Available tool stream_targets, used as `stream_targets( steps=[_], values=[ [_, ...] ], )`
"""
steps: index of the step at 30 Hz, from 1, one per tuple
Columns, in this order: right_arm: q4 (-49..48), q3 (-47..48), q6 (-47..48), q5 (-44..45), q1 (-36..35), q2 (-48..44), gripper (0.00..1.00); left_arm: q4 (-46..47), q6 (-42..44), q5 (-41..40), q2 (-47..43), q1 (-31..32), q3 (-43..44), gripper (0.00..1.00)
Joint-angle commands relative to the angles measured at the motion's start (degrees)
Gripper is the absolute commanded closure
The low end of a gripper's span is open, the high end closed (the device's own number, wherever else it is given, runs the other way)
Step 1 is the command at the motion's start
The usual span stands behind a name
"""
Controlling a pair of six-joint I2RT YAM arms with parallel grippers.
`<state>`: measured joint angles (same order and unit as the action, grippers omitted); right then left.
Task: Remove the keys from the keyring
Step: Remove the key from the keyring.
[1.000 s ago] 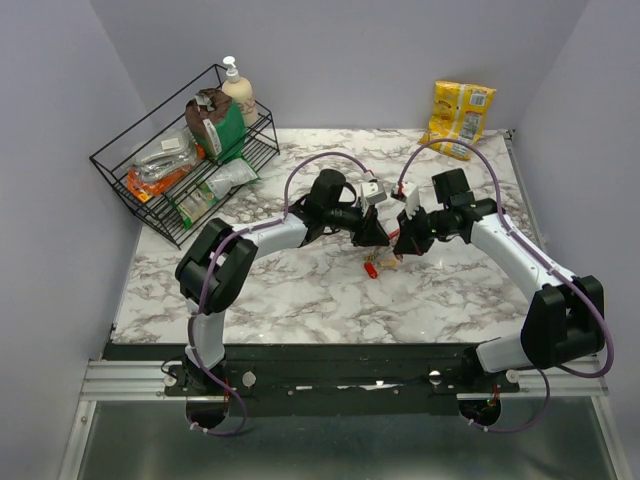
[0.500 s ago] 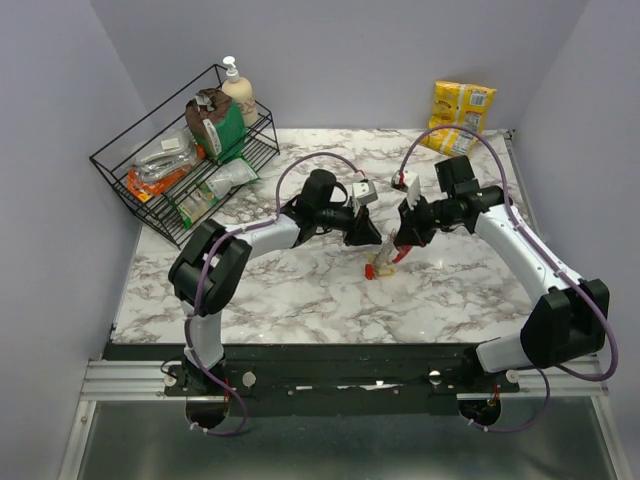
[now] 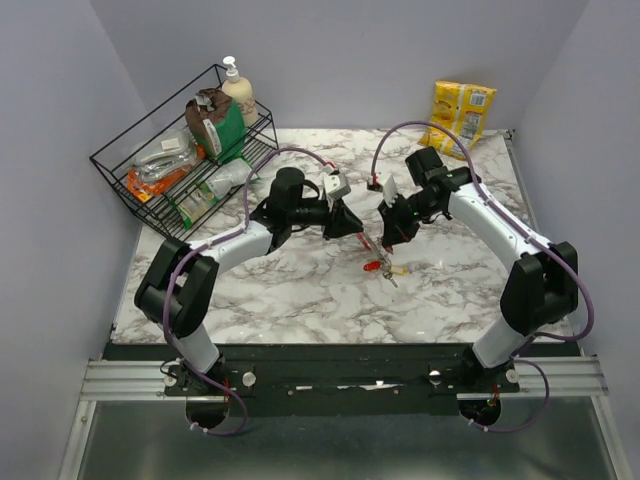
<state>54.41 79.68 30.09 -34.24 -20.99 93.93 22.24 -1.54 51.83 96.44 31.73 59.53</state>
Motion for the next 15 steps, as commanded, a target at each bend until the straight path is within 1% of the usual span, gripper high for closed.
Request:
stream_targets(
  steps=[1, 3, 15],
  values=[
    [1.05, 2.15, -0.20, 1.02, -1.94, 1.61, 0.97, 2.63, 0.05, -2.70, -1.78, 0.88, -2.66, 0.71],
    [-0.09, 2.23, -0.64, 0.67, -2.12, 1.43, 0.97, 2.55, 0.40, -4.28, -1.79, 1.23, -2.84, 0.71],
    [-1.15, 1.36, -1.17, 0.84, -2.21, 1.61, 0.96, 3.16, 0.58, -4.73, -1.26, 3.78, -3.63, 0.71]
  ],
)
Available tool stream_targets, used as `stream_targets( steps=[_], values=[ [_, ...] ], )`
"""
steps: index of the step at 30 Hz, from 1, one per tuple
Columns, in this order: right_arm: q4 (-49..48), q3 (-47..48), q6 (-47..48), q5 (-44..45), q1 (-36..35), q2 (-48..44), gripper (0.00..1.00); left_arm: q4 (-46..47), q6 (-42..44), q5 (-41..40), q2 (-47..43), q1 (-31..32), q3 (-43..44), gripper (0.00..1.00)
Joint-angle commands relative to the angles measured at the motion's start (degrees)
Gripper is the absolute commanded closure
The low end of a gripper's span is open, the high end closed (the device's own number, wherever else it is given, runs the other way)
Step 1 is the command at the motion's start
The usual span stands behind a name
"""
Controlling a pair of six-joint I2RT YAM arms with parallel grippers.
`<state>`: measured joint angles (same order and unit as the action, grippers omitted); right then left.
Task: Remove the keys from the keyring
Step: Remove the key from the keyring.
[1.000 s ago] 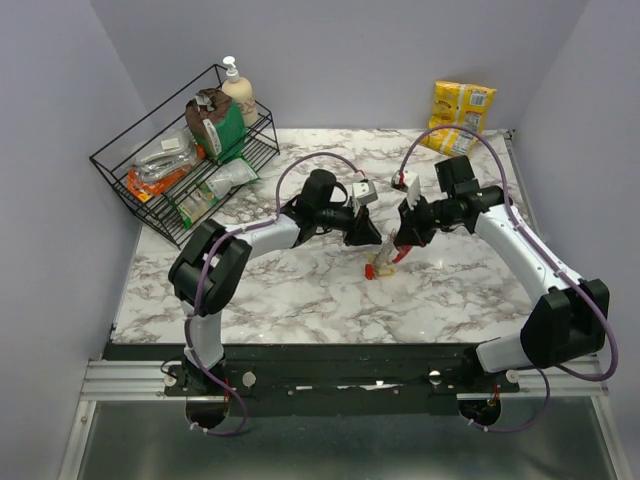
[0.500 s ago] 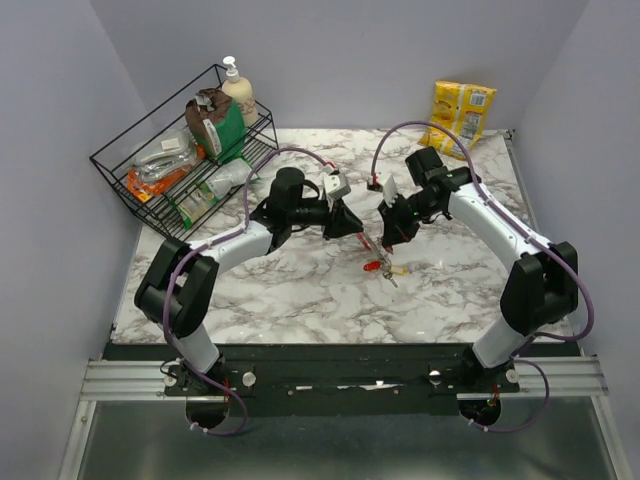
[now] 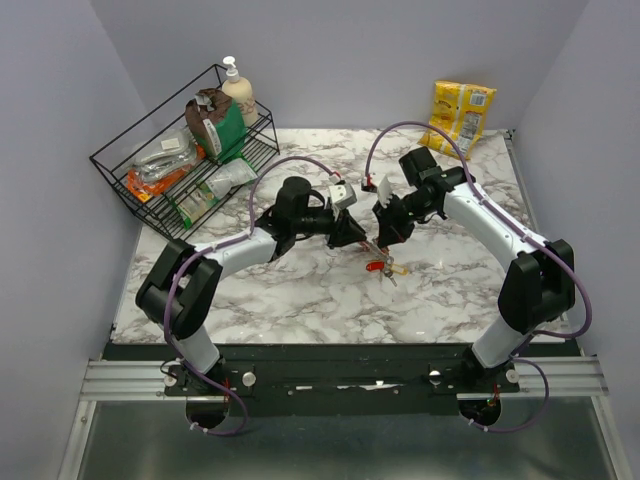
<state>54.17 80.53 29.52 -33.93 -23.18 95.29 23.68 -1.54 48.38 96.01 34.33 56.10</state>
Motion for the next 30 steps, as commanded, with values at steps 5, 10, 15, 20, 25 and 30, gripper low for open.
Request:
stream_targets(
  steps=[5, 10, 15, 20, 25, 30],
  values=[
    [-1.17, 0.42, -0.95, 0.80, -0.02, 0.08, 0.96, -0.12, 0.66, -1.88, -0.30, 2.50, 1.47, 0.71],
    [-1.35, 0.42, -1.22, 1.24, -0.02, -0.19, 0.96, -3.55, 3.03, -2.76, 0.67, 3.64, 2.88, 0.71],
    [-1.53, 0.24, -1.30, 1.32, -0.02, -1.24, 0.96, -5.66, 5.40, -3.99, 1.46, 4.43, 3.49, 0.71],
    [-1.79, -0.29, -1.13, 2.03, -0.02, -2.21, 0.96, -5.58, 6.37, -5.31, 1.20, 4.52, 2.53, 0.71],
    [-1.88, -0.46, -1.22, 1.76, -0.02, -2.74, 0.96, -5.22, 6.81, -5.93, 1.29, 4.52, 2.44, 0.70],
    [-1.88, -0.55, -1.22, 1.42, -0.02, -3.00, 0.95, -5.67, 6.90, -5.23, 1.64, 4.61, 2.97, 0.70]
  ],
)
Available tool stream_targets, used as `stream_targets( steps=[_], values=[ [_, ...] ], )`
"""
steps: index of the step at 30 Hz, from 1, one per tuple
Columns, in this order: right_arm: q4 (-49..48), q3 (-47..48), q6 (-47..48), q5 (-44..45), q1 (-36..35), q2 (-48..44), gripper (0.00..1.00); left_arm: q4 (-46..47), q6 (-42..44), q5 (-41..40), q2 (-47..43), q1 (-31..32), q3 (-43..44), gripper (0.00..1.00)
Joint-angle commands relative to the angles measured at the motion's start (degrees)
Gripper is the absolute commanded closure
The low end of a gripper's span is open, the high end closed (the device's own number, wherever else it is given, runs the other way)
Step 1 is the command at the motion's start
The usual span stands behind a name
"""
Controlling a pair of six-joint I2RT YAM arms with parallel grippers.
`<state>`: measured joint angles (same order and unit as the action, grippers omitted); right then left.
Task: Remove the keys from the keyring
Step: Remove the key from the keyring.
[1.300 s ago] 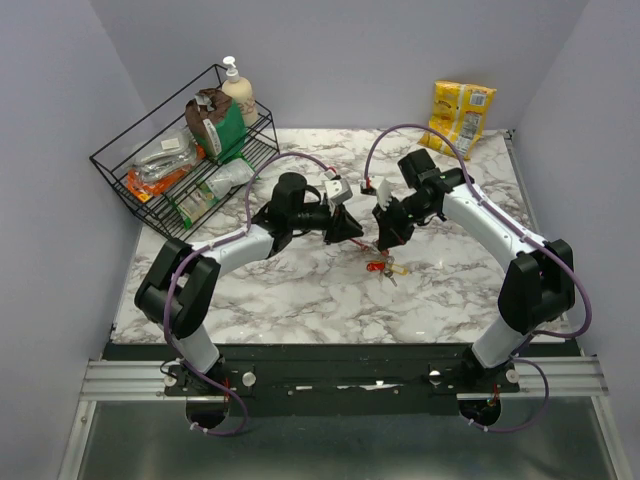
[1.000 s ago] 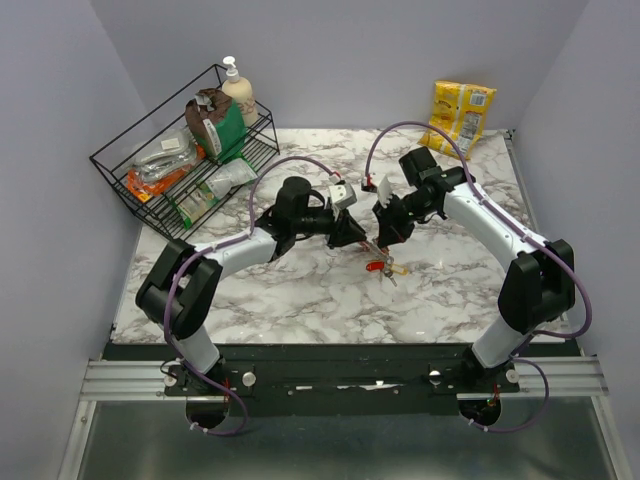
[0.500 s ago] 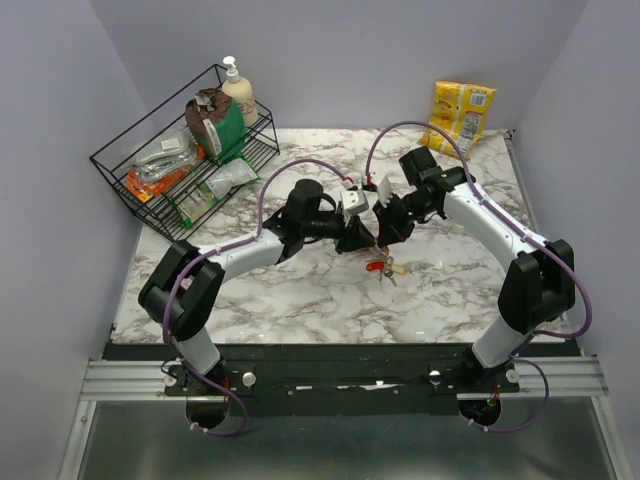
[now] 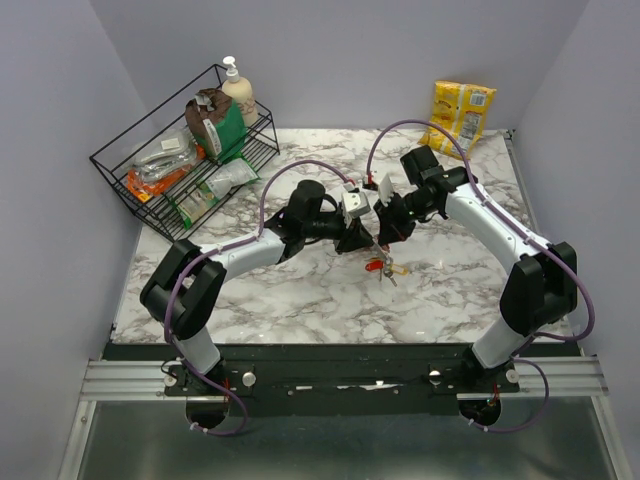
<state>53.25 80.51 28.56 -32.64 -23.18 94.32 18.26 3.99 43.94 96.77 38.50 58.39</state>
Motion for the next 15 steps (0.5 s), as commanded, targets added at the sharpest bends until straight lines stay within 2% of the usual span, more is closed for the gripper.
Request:
stream_targets(
  steps=[1, 9, 15],
  values=[
    [-0.87, -0.53, -0.17, 0.04, -0.02, -2.13, 0.96, -0.16, 1.37, -0.79, 0.87, 0.43, 0.76, 0.71],
    [-0.08, -1.14, 1.32, 0.12, 0.06, -3.35, 0.95, 1.51, 1.99, -1.32, 0.26, 0.26, -0.56, 0.70],
    [-0.61, -2.90, 2.03, 2.14, -0.02, -4.15, 0.95, 4.94, 1.29, 1.67, -0.88, -0.44, -3.02, 0.70]
  ],
)
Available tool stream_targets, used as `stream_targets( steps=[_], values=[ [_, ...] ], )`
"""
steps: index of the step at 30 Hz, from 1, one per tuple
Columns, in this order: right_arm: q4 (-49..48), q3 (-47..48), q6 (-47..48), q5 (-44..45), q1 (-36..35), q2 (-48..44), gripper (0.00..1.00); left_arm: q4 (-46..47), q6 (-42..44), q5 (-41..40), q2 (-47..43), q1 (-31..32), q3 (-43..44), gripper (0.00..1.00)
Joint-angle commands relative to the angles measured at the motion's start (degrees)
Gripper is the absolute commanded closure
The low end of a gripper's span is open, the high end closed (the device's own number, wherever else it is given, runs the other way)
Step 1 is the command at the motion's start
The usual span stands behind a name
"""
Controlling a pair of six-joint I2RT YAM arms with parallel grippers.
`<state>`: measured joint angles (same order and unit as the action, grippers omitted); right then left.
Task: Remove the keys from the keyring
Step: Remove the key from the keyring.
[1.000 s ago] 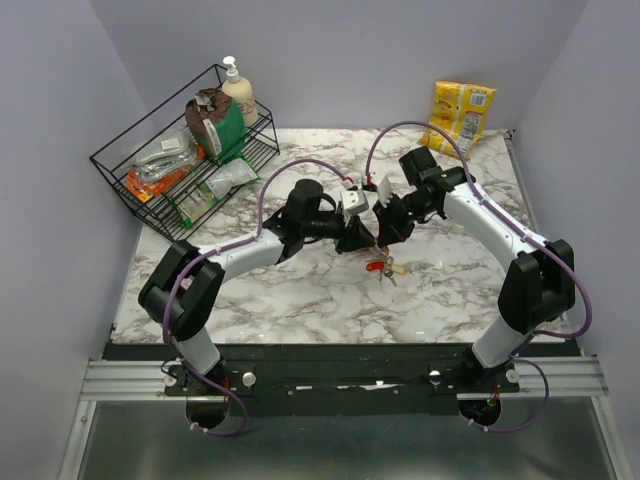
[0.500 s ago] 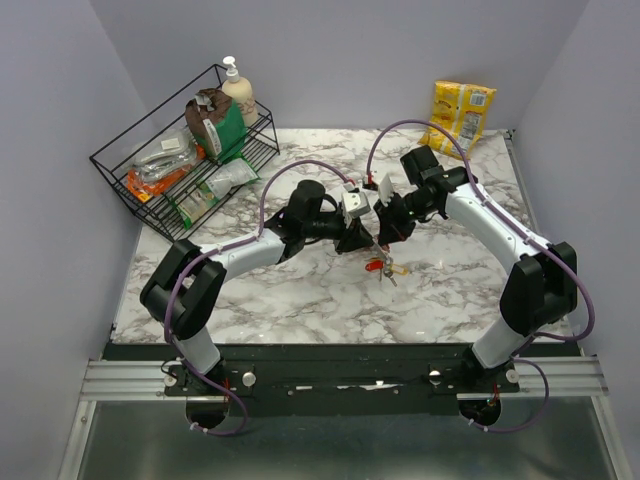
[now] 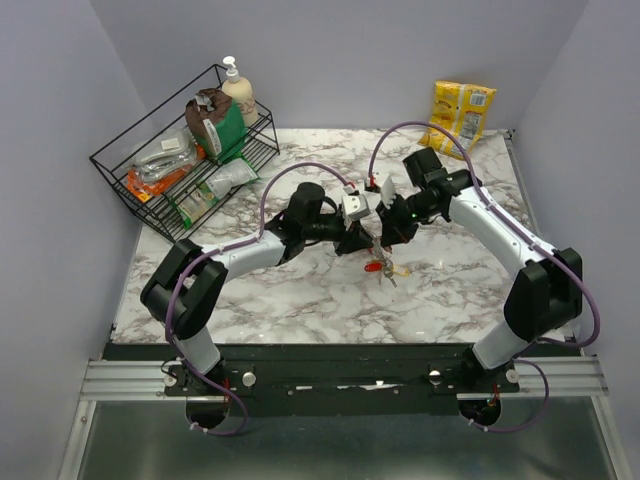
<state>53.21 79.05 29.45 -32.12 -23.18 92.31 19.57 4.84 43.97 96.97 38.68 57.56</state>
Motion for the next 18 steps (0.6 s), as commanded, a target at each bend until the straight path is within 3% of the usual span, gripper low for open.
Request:
stream_targets(
  steps=[1, 18],
  values=[
    [-0.65, -1.79, 1.05, 1.62, -0.02, -2.40, 0.95, 4.24, 0.35, 2.17, -1.08, -0.71, -2.62, 0.70],
    [-0.65, -1.35, 0.25, 0.92, -0.81, -1.70, 0.95, 5.30, -2.12, 3.94, 0.50, -0.18, -1.31, 0.70]
  ],
)
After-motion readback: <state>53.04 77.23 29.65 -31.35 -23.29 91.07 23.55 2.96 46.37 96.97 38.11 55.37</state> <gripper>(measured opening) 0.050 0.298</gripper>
